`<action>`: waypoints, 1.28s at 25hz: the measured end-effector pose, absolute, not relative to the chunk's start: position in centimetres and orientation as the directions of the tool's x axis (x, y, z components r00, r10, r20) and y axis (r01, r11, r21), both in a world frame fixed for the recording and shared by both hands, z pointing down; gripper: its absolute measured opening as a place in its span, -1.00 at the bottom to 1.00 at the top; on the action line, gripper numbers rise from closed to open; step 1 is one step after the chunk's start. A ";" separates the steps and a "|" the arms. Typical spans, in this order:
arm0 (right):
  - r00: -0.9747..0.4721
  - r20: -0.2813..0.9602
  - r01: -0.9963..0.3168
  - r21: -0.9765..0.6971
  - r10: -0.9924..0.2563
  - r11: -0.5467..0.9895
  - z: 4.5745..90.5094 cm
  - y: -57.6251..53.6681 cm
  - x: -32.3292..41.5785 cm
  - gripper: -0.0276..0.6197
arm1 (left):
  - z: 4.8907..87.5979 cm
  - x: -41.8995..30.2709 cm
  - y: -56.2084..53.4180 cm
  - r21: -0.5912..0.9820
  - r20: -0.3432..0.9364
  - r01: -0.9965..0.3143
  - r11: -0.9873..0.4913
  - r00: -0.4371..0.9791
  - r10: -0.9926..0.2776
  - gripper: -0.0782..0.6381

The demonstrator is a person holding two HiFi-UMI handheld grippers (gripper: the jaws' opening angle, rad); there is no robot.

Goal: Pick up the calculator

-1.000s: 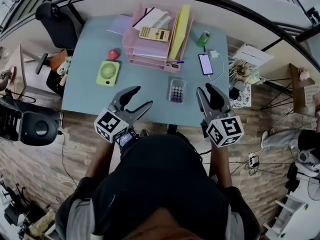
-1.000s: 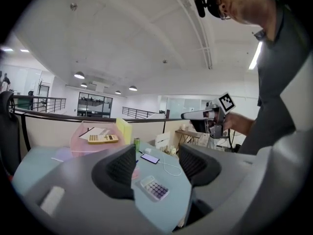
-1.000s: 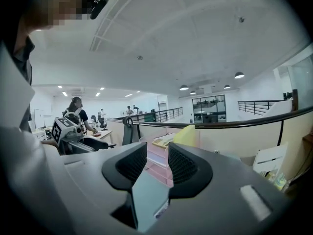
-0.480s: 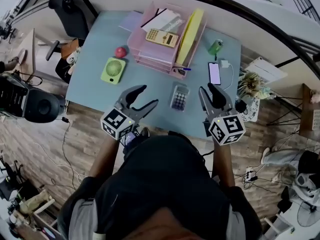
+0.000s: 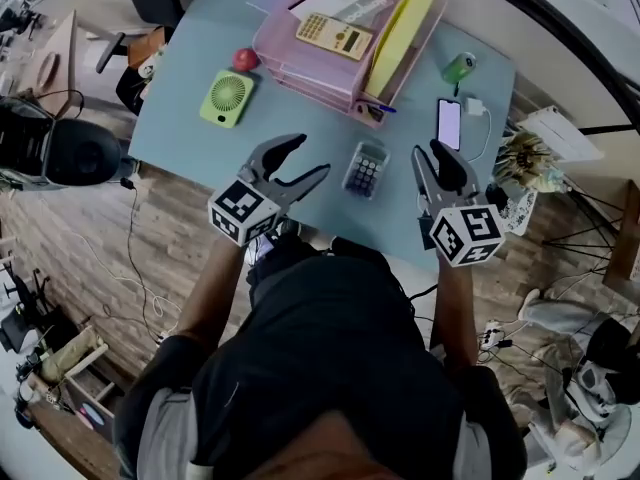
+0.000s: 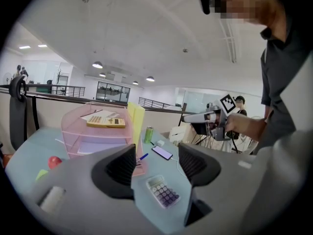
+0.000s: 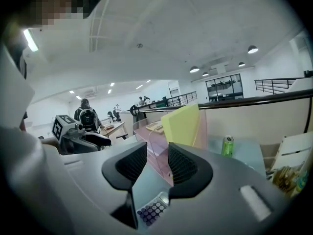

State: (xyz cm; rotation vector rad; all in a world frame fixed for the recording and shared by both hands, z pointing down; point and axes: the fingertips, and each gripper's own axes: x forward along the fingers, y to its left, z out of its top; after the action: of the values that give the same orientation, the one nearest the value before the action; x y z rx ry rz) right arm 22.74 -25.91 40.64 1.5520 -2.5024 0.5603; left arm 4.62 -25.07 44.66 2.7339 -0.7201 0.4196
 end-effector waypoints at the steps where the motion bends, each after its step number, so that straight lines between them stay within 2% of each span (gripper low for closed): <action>1: -0.460 0.322 -0.885 -0.244 -0.827 0.397 41.4 -26.2 22.9 -0.55 | 45.2 4.9 -25.3 0.202 0.351 -0.517 -0.832 0.831 -0.431 0.04; 15: -0.489 0.485 -0.868 -0.351 -0.726 0.351 54.0 -28.9 23.5 -0.55 | 56.0 7.3 -28.8 0.337 0.470 -0.569 -0.750 0.792 -0.390 0.04; 32: -0.527 0.610 -0.839 -0.487 -0.592 0.244 66.9 -27.4 23.4 -0.55 | 67.9 12.1 -29.3 0.450 0.596 -0.544 -0.709 0.774 -0.216 0.04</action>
State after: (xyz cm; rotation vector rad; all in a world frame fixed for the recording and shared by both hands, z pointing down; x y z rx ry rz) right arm 23.43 -27.35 66.90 1.3256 -2.2207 1.1631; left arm 12.13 -29.33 67.89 2.3364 -0.5635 0.6835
